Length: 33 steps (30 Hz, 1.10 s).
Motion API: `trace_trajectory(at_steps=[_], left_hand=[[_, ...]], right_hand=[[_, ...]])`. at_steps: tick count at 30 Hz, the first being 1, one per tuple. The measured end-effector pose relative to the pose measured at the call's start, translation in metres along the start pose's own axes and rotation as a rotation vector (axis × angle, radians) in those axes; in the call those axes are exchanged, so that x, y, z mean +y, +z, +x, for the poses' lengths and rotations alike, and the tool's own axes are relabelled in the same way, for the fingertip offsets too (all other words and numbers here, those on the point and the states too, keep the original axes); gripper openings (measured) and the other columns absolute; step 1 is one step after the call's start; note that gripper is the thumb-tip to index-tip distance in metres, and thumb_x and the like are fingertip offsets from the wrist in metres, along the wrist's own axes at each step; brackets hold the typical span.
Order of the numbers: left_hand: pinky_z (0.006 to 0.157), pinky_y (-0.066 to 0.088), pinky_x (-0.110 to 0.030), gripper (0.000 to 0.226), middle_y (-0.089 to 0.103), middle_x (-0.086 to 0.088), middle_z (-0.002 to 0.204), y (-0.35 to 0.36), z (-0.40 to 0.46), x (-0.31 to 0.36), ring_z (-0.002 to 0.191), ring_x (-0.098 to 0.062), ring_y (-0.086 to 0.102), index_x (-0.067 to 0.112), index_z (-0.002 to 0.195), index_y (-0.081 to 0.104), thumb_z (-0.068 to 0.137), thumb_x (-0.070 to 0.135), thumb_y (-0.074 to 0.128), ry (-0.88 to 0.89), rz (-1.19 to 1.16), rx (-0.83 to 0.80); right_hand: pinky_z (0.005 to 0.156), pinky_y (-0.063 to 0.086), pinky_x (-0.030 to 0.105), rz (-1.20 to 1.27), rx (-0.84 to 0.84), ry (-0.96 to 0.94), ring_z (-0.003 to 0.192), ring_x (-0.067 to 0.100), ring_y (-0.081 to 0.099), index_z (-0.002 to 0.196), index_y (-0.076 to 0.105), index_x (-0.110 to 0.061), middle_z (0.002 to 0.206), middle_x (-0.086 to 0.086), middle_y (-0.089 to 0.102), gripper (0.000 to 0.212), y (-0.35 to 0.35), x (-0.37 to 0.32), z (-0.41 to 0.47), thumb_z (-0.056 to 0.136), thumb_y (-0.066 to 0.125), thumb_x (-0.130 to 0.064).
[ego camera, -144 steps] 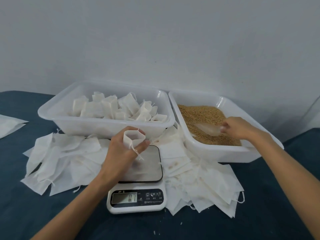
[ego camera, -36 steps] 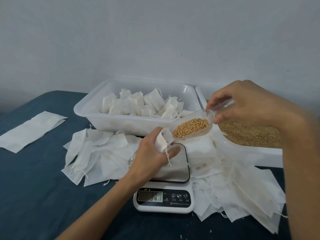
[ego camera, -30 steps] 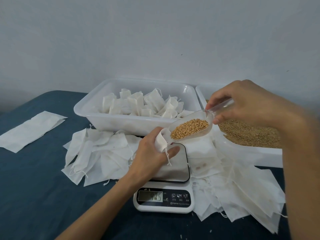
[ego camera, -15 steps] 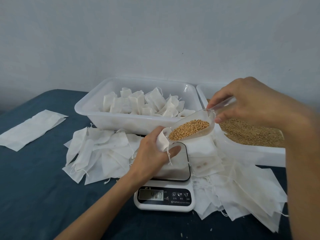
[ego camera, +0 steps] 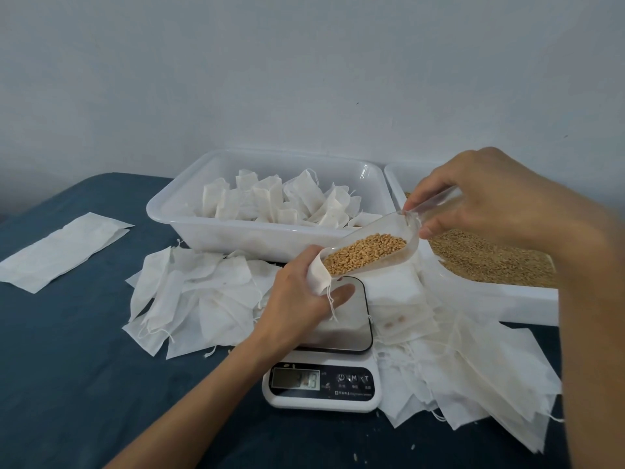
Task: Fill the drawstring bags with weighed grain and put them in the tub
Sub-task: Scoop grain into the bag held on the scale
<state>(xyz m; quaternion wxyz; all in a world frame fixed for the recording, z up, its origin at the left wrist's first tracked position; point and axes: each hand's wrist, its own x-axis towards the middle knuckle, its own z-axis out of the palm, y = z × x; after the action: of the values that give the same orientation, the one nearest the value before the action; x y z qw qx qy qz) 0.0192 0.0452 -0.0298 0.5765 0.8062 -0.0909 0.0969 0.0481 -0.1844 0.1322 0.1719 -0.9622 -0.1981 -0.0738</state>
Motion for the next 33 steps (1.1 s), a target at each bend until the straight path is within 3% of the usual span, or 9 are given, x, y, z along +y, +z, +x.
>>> trace_trajectory(at_steps=[15,33], left_hand=[[0.094,0.055,-0.049,0.039,0.075,0.004,0.104,-0.0009,-0.0001,0.0008,0.101,-0.021,0.069,0.024,0.121,0.067,0.086,0.021,0.086,-0.004,0.002,0.002],[0.095,0.056,-0.05,0.038,0.075,0.007,0.109,-0.0015,-0.0008,0.0028,0.104,-0.019,0.069,0.024,0.119,0.066,0.087,0.025,0.086,-0.015,0.007,0.001]], right_hand=[[0.077,0.042,0.019,0.005,-0.01,0.005,0.085,-0.031,0.05,0.087,0.077,-0.042,0.087,-0.027,0.069,0.031,0.0023,0.0017,0.002,0.066,0.093,-0.025],[0.07,0.038,0.015,0.003,0.003,-0.032,0.081,-0.034,0.047,0.087,0.077,-0.041,0.081,-0.03,0.063,0.03,0.0043,0.0004,0.0021,0.068,0.092,-0.023]])
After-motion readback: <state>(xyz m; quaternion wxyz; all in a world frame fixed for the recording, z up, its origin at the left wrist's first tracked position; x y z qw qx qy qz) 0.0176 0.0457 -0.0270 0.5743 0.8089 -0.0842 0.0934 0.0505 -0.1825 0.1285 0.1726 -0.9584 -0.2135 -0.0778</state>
